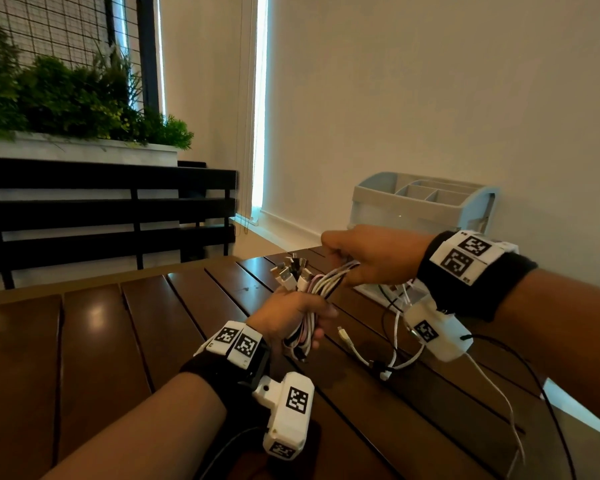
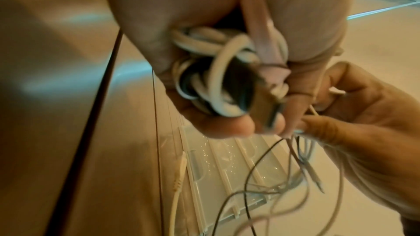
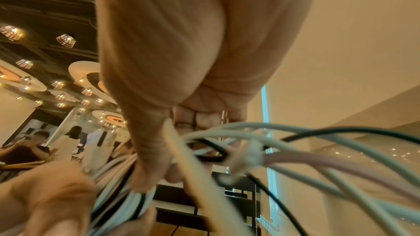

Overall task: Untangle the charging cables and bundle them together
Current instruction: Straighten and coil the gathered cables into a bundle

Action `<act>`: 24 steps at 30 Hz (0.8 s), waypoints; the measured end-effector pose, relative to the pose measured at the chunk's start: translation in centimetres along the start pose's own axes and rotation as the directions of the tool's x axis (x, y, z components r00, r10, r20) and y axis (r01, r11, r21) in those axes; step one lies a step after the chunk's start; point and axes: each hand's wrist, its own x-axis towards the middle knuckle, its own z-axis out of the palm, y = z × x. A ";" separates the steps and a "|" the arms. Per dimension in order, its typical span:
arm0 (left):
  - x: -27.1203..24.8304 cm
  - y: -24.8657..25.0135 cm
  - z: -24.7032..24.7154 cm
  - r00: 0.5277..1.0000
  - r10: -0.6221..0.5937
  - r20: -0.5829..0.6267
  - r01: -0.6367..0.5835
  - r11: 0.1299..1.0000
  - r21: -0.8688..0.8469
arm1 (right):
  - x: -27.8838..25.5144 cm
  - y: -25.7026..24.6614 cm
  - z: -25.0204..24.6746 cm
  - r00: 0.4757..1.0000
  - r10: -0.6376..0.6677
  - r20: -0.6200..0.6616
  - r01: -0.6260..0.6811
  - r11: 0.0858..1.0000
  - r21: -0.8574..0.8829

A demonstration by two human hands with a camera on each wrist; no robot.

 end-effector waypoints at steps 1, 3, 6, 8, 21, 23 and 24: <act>0.0 0.0 -0.1 1.000 -0.012 0.006 0.012 1.000 -0.009 | -0.1 0.1 -0.2 1.000 0.007 -0.013 -0.007 1.000 0.015; 0.0 0.0 -0.1 0.999 -0.025 0.026 0.026 0.999 -0.047 | -0.1 0.0 -0.2 0.999 -0.001 -0.040 0.002 0.999 0.035; -0.1 -0.1 0.2 0.994 -0.036 0.101 0.048 0.992 -0.114 | 0.3 -0.5 0.2 0.997 0.000 -0.076 0.005 0.998 0.067; -0.2 -0.2 0.3 0.990 -0.032 0.138 0.052 0.988 -0.148 | 0.5 -0.6 0.6 0.995 0.007 -0.096 0.001 0.997 0.083; -0.6 -0.1 1.2 0.999 0.017 0.038 -0.012 0.994 -0.108 | -0.1 0.1 2.3 0.977 0.038 -0.211 0.013 0.972 0.234; -0.7 0.1 1.4 0.999 0.021 0.032 -0.019 0.997 -0.073 | -0.2 0.1 2.4 0.976 0.056 -0.208 0.006 0.958 0.286; -0.8 0.1 1.5 0.999 0.023 0.032 -0.021 0.998 -0.052 | -0.4 0.2 2.4 0.979 0.067 -0.190 -0.003 0.948 0.318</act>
